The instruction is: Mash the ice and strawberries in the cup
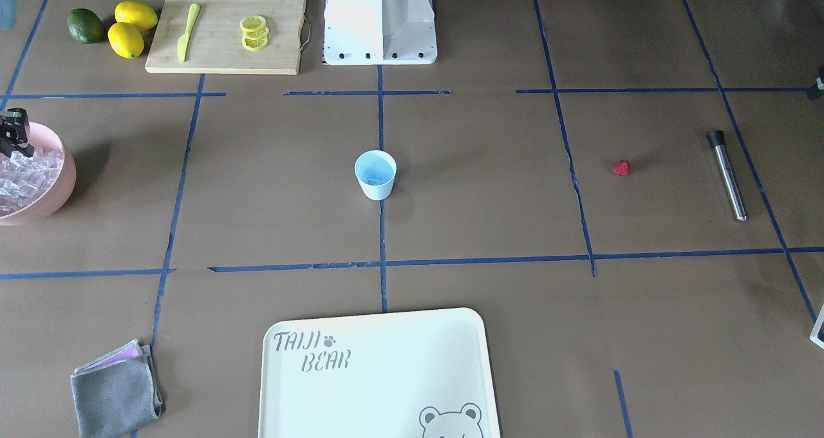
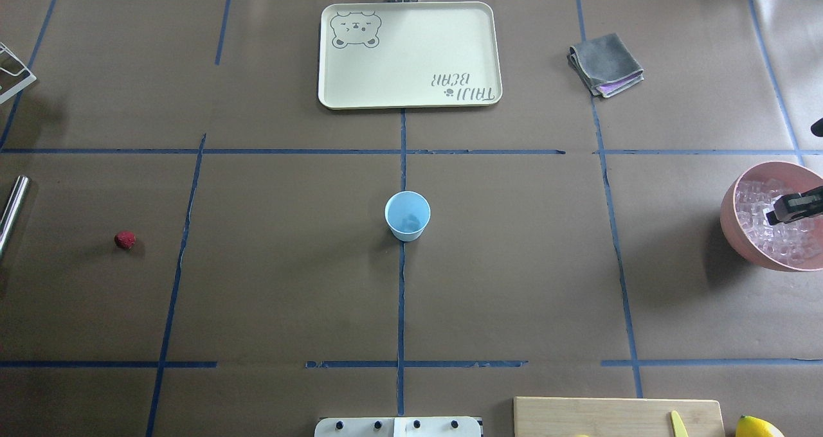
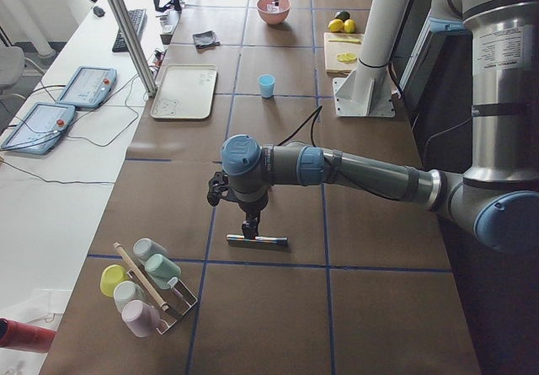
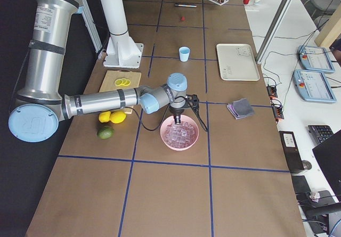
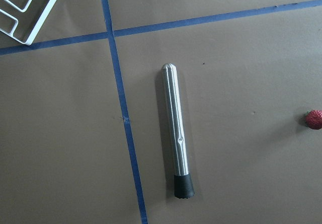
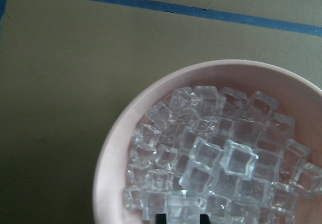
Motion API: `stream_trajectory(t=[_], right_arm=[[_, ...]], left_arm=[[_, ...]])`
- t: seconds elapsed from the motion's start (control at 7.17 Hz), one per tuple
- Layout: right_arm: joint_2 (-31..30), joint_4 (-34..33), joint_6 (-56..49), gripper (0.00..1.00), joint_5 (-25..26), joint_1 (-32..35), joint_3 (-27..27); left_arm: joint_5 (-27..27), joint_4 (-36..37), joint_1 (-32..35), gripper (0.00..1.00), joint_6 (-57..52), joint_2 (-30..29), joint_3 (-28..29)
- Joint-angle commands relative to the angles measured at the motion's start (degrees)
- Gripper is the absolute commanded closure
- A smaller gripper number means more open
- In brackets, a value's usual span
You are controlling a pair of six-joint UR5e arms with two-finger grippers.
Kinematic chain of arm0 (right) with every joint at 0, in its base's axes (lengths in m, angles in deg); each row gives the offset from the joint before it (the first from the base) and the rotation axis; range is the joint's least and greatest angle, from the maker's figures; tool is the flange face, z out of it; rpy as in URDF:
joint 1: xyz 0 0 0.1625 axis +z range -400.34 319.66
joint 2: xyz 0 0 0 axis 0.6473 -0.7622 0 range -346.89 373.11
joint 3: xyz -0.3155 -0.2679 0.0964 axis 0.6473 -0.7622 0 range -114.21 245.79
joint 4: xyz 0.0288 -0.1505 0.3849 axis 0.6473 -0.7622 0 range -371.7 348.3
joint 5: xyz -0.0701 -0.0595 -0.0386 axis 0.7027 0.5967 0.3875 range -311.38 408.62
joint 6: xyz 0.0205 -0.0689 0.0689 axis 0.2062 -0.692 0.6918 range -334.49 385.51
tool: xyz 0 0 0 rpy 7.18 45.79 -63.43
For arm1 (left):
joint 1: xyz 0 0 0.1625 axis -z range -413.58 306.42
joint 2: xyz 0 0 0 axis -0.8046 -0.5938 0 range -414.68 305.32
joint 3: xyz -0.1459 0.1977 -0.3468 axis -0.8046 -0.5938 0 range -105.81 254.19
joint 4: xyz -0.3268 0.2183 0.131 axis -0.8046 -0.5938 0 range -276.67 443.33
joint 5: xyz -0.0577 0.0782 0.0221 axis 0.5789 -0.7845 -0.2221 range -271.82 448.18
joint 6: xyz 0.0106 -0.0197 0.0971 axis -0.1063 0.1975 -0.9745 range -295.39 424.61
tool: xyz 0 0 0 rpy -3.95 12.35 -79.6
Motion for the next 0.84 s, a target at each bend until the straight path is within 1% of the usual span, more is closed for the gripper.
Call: stream_trajectory(t=[0.0,0.14,0.28,0.42,0.56,0.7], right_arm=[[4.62,0.16,13.81,1.00,-5.29,-0.58,3.93],[11.18,0.16,24.66,1.00,-5.49,-3.80,4.11],[17.34,0.07,34.69,1.00,-4.36,-8.01,4.11],[24.01,-0.19,45.14,1.00,-0.35,-13.45,3.93],[30.26,-0.80,54.04,1.00,6.74,-21.33,3.06],[35.63,-1.25,59.35,1.00,14.12,-27.33,0.18]], left_arm=[[0.00,0.00,0.00,0.00,0.00,0.00,0.08],[0.00,0.00,0.00,0.00,0.00,0.00,0.08],[0.00,0.00,0.00,0.00,0.00,-0.09,0.08],[0.00,0.00,0.00,0.00,0.00,0.00,0.16],[0.00,0.00,0.00,0.00,0.00,0.00,0.08],[0.00,0.00,0.00,0.00,-0.09,0.00,0.16]])
